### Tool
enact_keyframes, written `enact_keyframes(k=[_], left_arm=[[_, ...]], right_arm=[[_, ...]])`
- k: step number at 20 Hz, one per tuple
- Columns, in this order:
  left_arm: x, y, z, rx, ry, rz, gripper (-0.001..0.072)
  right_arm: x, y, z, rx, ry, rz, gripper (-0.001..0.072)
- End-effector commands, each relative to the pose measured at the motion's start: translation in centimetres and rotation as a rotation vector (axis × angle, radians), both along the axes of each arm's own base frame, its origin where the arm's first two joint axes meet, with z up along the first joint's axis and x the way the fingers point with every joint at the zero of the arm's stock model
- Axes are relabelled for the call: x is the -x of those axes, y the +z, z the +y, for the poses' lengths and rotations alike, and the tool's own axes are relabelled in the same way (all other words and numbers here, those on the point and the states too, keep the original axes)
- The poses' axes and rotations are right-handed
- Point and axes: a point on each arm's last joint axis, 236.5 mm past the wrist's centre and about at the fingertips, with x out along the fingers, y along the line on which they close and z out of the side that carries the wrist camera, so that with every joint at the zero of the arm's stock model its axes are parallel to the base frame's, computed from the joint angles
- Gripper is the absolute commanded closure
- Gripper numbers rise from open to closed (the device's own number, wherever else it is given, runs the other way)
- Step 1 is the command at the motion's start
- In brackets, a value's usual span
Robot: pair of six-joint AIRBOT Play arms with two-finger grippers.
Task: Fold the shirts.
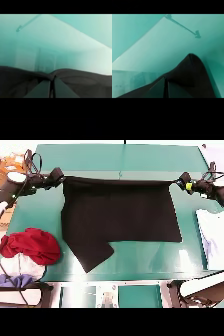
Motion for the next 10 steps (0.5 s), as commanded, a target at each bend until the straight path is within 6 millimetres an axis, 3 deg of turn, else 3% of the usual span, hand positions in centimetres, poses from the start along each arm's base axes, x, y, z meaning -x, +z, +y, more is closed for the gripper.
enact_keyframes(k=[1,4,7,10], left_arm=[[-1.4,-1.3,0.0,-0.004,-0.010,0.018,0.0681],[2.6,-5.3,-1.1,-0.072,-0.146,0.197,0.0682],[5.8,-8.7,0.8,-0.210,-0.189,0.358,0.0681],[7.2,-10.7,1.5,-0.245,-0.194,0.410,0.0681]], right_arm=[[-0.9,0.0,0.5,-0.025,0.062,0.007,0.0691],[2.2,-2.2,1.6,-0.028,0.178,0.115,0.0692],[5.9,-5.1,1.6,-0.017,0.210,0.236,0.0692],[8.6,-7.4,1.7,-0.007,0.213,0.310,0.0692]])
